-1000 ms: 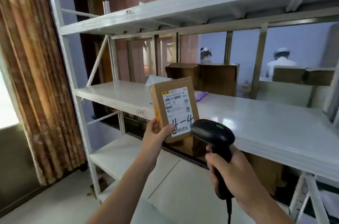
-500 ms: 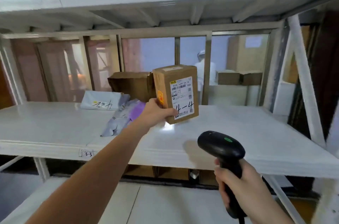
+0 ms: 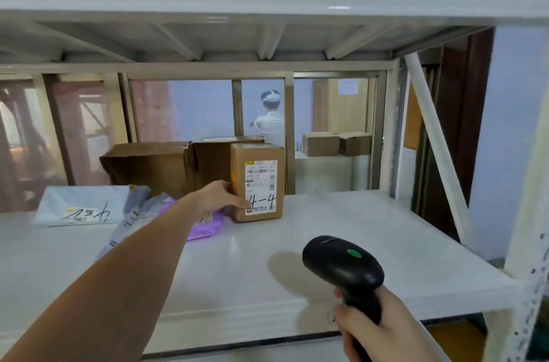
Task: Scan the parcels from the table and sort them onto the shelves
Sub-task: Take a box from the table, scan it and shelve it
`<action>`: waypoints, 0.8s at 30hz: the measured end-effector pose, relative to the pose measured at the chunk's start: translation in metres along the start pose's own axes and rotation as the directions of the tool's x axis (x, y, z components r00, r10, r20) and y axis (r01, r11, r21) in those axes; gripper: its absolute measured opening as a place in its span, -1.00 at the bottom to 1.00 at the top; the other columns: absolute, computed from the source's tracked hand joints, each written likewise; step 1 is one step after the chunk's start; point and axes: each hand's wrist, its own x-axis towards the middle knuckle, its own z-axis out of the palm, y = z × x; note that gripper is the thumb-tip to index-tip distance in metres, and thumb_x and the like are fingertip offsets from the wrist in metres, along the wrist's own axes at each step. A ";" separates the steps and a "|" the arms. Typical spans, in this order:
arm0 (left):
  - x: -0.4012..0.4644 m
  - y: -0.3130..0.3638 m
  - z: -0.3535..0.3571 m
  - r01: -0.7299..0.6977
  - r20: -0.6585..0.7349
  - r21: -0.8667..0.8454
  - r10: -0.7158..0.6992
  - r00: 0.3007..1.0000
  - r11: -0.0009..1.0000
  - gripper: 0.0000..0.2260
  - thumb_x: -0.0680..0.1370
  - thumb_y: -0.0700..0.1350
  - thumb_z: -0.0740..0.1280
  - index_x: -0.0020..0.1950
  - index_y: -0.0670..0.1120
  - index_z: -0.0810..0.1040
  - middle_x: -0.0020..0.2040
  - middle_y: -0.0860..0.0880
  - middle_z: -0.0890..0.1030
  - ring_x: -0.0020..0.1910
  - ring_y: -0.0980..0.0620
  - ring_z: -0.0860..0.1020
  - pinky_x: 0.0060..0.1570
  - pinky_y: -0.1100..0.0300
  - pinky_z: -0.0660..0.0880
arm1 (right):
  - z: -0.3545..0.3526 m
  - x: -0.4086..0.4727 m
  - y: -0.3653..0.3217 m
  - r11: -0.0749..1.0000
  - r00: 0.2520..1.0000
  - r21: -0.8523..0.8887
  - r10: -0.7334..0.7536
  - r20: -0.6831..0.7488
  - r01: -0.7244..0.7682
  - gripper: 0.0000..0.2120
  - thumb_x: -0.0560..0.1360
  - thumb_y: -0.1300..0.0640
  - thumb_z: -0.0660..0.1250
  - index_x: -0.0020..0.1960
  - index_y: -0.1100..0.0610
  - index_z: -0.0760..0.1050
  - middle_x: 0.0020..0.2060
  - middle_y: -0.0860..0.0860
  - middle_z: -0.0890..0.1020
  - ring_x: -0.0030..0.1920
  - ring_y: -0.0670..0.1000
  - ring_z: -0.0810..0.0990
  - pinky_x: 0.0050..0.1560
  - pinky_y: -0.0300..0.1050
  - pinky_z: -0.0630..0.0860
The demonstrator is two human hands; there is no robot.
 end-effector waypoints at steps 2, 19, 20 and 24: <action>0.005 -0.005 -0.001 -0.007 -0.014 -0.031 0.007 1.000 0.999 -0.65 0.44 -0.31 0.58 0.11 -0.07 0.54 0.13 0.00 0.69 0.01 0.07 0.68 -0.19 0.31 0.61 | 0.003 0.006 -0.001 1.000 1.000 0.005 0.014 0.013 -0.014 -0.86 0.50 0.20 0.42 -0.03 -0.02 0.60 -0.39 0.04 0.68 -0.38 -0.05 0.65 -0.20 -0.18 0.54; -0.007 -0.019 -0.031 0.177 -0.058 0.221 -0.168 0.984 0.959 0.26 0.29 0.17 0.68 0.68 -0.10 -0.12 0.28 -0.16 0.60 -0.05 -0.02 0.56 -0.12 0.12 0.49 | 0.016 -0.003 0.010 0.995 0.999 0.098 -0.026 0.045 0.021 -0.90 0.51 0.17 0.35 0.00 0.01 0.56 -0.46 0.21 0.53 -0.46 0.15 0.46 -0.32 -0.01 0.45; -0.017 -0.018 -0.030 0.195 -0.076 0.278 -0.181 0.981 0.940 0.19 0.34 0.23 0.63 0.67 -0.13 -0.07 0.22 -0.14 0.59 -0.02 -0.05 0.57 -0.10 0.09 0.45 | 0.017 -0.012 0.008 0.995 0.999 0.098 -0.033 0.040 0.029 -0.91 0.53 0.19 0.33 0.02 0.05 0.54 -0.46 0.23 0.51 -0.47 0.16 0.45 -0.33 0.00 0.44; -0.060 -0.017 -0.022 0.162 -0.078 0.467 -0.141 0.987 0.869 0.07 0.40 0.39 0.48 0.65 -0.16 0.07 0.42 -0.12 0.47 0.26 -0.15 0.51 0.23 -0.03 0.47 | 0.030 -0.051 0.000 0.994 1.000 0.109 -0.027 0.014 0.025 -0.94 0.60 0.22 0.29 0.07 0.13 0.49 -0.43 0.19 0.50 -0.45 0.13 0.43 -0.34 0.00 0.45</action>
